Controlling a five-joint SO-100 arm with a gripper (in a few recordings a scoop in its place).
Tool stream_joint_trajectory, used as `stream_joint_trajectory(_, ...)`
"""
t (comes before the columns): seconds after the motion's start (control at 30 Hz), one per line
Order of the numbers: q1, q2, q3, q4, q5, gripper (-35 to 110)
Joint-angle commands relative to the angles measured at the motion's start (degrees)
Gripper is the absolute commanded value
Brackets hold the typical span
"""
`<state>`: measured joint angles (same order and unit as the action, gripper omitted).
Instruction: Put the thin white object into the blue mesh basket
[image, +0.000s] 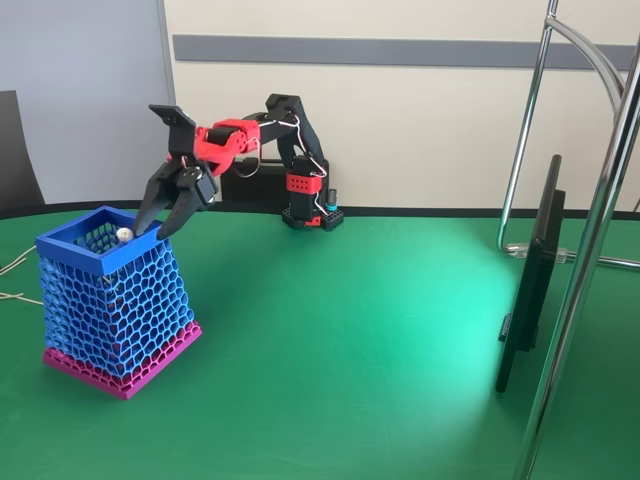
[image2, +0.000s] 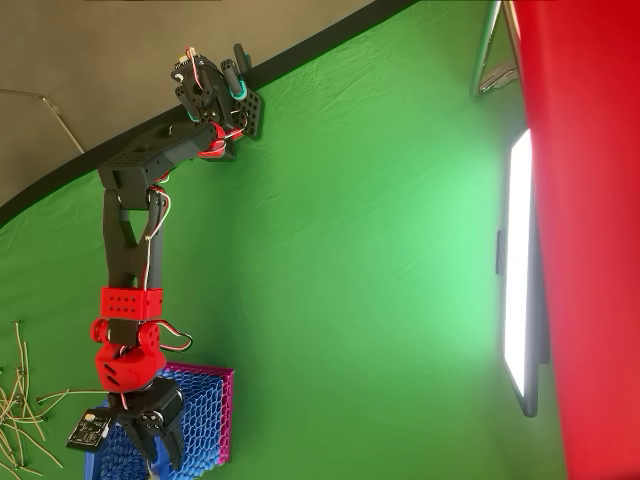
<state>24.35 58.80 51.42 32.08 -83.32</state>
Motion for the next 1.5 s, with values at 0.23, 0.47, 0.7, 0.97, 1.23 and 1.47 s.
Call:
stream_joint_trajectory(0.23, -5.8, 9.1, -14.9, 26.3, 12.7, 15)
stream_joint_trajectory(0.47, -13.4, 23.9, 0.9, 31.9, 25.7, 1)
stream_joint_trajectory(0.7, -20.0, 45.2, 29.4, 31.9, 48.4, 1)
stream_joint_trajectory(0.97, -21.4, 73.1, 67.9, 22.3, 64.2, 1)
stream_joint_trajectory(1.23, -22.1, 109.4, 107.8, 9.7, 70.6, 0)
stream_joint_trajectory(1.47, -22.7, 124.3, 119.3, 14.2, 72.5, 0)
